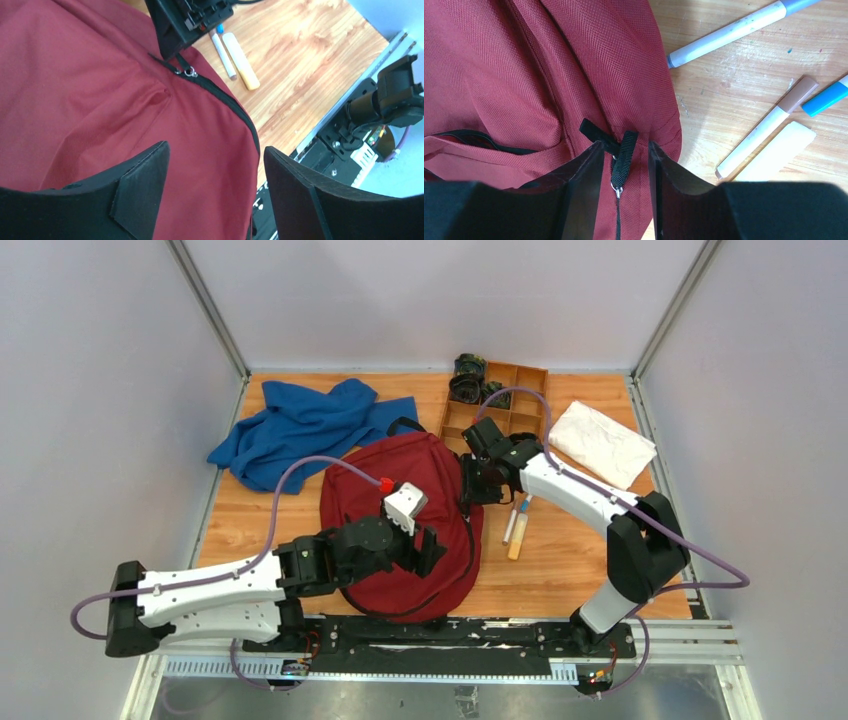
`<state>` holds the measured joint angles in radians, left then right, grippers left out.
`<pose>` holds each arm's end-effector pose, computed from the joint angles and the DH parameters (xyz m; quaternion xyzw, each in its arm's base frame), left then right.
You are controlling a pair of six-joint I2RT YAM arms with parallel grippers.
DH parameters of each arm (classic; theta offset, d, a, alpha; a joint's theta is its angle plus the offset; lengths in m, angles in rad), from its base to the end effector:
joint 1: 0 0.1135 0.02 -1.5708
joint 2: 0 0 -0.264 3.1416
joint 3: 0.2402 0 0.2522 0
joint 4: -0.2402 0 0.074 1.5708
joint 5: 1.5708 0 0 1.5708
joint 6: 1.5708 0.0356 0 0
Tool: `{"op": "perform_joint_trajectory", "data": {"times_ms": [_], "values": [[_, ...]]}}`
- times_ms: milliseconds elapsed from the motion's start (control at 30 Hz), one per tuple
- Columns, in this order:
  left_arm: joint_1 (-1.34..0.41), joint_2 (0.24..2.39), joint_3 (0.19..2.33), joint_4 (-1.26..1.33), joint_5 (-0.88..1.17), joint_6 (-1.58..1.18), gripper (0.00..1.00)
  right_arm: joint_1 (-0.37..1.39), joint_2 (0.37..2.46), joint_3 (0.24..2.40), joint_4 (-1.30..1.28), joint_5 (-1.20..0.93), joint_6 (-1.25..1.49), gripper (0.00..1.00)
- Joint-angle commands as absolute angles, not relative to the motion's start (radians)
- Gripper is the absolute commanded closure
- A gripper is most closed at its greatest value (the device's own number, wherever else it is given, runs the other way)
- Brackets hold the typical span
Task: Pack the student bag
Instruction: Zip the student bag at the center of the board.
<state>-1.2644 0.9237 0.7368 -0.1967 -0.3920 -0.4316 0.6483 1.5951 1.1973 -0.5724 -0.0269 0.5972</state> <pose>0.0769 -0.1978 0.2976 0.2292 0.7876 -0.3047 0.4840 0.2684 0.2045 0.2474 -0.0284 0.9547 0.1830 0.2328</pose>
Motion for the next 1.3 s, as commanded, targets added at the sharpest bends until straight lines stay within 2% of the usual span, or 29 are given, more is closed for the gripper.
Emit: {"op": "perform_joint_trajectory", "data": {"times_ms": [0, 200, 367, 433, 600, 667, 733, 933, 1100, 1267], "values": [[-1.262, 0.95, 0.745, -0.223, -0.359, -0.466, 0.22, 0.661, 1.607, 1.182, -0.598, -0.004, 0.618, 0.59], [-1.262, 1.028, 0.673, -0.072, -0.251, -0.497, 0.05, 0.661, 1.617, 1.17, -0.589, -0.021, 0.622, 0.66], [-1.285, 1.104, 0.657, -0.005, -0.207, -0.475, 0.0, 0.66, 1.619, 1.161, -0.587, -0.024, 0.622, 0.72], [-1.295, 1.152, 0.667, -0.01, -0.191, -0.465, 0.0, 0.66, 1.622, 1.161, -0.585, -0.028, 0.623, 0.77], [-1.299, 1.249, 0.665, -0.009, -0.159, -0.451, 0.01, 0.66, 1.629, 1.167, -0.582, -0.055, 0.626, 0.99], [-1.301, 1.253, 0.655, -0.005, -0.174, -0.453, 0.08, 0.661, 1.617, 1.168, -0.583, -0.056, 0.629, 1.0], [-1.301, 1.25, 0.647, -0.005, -0.213, -0.464, 0.26, 0.66, 1.595, 1.166, -0.584, -0.046, 0.632, 1.0], [-1.301, 1.209, 0.613, -0.004, -0.248, -0.491, 0.98, 0.66, 1.537, 1.191, -0.622, 0.043, 0.629, 1.0], [-1.301, 1.216, 0.606, 0.028, -0.176, -0.478, 1.0, 0.653, 1.551, 1.249, -0.635, 0.141, 0.595, 1.0], [-1.301, 1.261, 0.648, 0.036, -0.165, -0.45, 1.0, 0.591, 1.612, 1.328, -0.611, 0.131, 0.561, 1.0]]}}
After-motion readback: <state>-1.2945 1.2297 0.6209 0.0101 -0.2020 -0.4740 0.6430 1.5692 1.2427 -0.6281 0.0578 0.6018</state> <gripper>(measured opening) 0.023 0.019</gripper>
